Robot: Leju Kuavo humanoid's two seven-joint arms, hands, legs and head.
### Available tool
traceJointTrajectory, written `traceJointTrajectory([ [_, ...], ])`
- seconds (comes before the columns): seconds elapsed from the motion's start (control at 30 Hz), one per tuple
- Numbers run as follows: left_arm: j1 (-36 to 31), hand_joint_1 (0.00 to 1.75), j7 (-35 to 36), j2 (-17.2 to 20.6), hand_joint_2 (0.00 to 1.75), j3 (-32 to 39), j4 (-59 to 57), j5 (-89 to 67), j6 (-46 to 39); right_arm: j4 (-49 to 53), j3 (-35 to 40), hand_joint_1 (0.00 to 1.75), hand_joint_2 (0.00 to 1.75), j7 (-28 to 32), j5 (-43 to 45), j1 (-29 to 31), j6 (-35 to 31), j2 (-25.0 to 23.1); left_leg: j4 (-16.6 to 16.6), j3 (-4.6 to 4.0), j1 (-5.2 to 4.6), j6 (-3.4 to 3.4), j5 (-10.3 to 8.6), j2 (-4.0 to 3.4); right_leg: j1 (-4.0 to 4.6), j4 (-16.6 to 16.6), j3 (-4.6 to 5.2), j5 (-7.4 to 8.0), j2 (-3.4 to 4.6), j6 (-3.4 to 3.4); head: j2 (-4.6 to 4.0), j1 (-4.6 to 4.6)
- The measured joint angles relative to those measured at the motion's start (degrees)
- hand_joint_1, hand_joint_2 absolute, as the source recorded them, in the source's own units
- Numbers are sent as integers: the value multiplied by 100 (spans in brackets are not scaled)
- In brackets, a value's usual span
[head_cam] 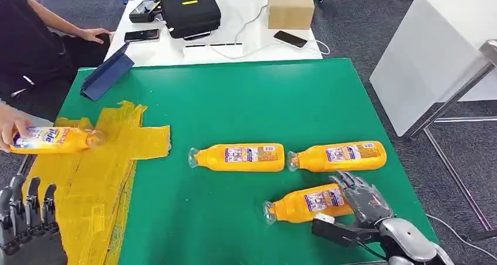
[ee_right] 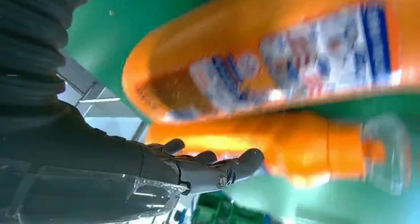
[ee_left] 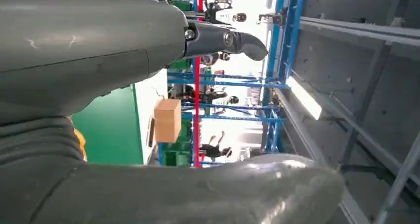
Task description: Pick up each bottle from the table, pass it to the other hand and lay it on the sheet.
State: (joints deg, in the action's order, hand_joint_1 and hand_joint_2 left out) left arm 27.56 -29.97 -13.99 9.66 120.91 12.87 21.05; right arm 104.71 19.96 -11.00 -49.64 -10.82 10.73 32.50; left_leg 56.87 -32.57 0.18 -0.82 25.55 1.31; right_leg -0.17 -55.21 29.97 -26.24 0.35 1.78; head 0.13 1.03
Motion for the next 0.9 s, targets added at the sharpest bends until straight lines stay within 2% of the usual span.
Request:
traceJointTrajectory([
  [0.13,-11,0,33,57,0,-48,4,59,-7,-188,260,0,175,-157,-52,58,190,98,0,0,0,0,0,0,0,0,0,0,0,0,0,0],
  [0.17,-20,0,44,76,0,-55,4,72,-11,-225,332,166,175,-197,-55,74,240,140,0,0,0,0,0,0,0,0,0,0,0,0,0,-2],
  [0.2,-29,0,52,90,0,-68,4,94,-11,-258,389,175,175,-267,-76,96,297,181,0,2,0,0,0,0,0,0,0,0,0,0,0,-2],
  [0.33,-71,0,103,157,0,-136,4,186,-24,-378,658,175,175,-632,-230,169,498,407,0,24,0,-14,12,3,-1,2,31,-9,0,9,0,0],
  [0.73,-175,0,144,422,0,-369,2,367,-173,-483,1268,175,175,-1272,123,316,505,911,0,111,-2,-27,39,4,-1,17,-56,-34,0,26,0,-2],
  [0.9,-192,0,230,479,0,-418,-4,365,-247,-509,1438,175,175,-1434,288,343,211,949,0,123,-1,-26,44,3,0,25,-75,-35,1,27,0,-4],
])
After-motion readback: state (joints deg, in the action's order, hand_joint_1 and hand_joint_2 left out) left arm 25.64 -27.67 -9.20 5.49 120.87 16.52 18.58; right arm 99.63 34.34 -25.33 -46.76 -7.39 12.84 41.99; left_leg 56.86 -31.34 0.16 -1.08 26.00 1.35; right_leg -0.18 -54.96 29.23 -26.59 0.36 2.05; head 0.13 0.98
